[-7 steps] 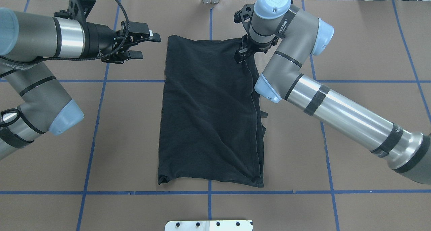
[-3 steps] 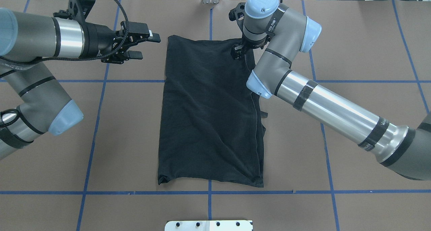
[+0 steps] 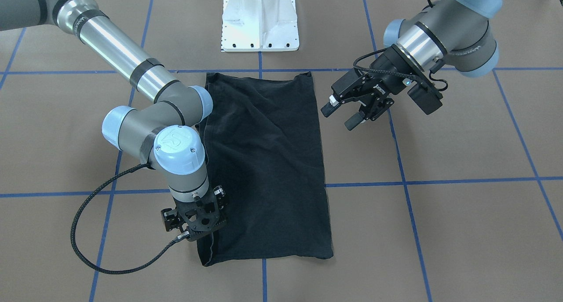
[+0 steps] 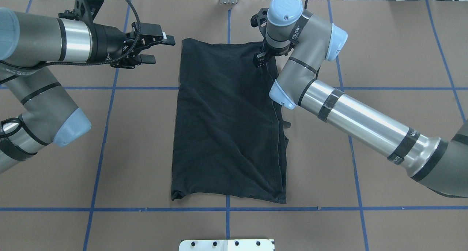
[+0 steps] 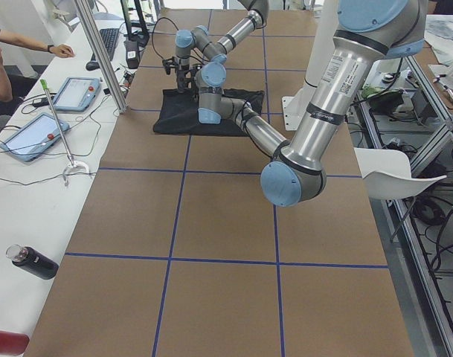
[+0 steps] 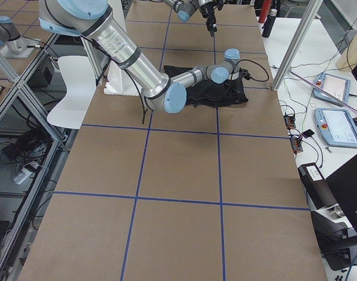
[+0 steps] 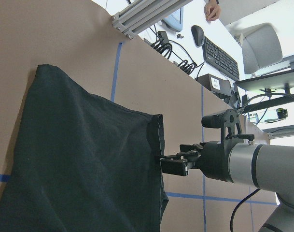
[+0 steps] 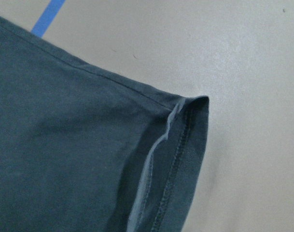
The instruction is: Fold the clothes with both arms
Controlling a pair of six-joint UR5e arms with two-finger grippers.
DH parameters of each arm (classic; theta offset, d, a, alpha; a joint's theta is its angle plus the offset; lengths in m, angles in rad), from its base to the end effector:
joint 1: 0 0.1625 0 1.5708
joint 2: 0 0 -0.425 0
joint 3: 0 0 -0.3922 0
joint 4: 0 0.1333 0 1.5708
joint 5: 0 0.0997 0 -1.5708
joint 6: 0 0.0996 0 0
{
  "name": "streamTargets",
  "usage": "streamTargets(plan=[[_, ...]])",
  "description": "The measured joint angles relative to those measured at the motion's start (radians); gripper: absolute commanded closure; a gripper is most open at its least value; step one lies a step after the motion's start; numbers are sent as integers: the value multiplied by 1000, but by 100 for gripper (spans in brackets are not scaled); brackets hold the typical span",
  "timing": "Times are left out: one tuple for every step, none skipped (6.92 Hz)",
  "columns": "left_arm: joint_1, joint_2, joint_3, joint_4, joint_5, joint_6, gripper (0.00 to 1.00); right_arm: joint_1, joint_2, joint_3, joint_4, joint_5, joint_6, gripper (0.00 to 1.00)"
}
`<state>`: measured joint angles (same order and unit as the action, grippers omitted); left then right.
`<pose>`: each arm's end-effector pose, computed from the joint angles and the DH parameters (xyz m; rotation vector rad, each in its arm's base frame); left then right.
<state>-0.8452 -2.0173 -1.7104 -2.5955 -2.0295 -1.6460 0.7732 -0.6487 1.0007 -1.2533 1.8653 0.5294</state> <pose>0.3284 -0.5047 0.2257 0.2646 1.5956 -0.3433 -0.5312 -0.6643 0.2969 0.3508 -0.6358 -0.3549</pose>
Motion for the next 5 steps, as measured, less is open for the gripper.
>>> streamTargets(plan=[[0,-1,0,0,0,0,0,0,-1,-7,1,-2,-1,0],[0,-1,0,0,0,-1,0,0,-3,-16,0,-3,-4,0],[0,-1,0,0,0,-1,0,1,-6,-22,-1,-3,-6,0],[0,-1,0,0,0,-1,0,2,-8,-30,-3,-3,-6,0],[0,-1,-1,0,0,-1,0,5,-10,-40,-5,-2,-7,0]])
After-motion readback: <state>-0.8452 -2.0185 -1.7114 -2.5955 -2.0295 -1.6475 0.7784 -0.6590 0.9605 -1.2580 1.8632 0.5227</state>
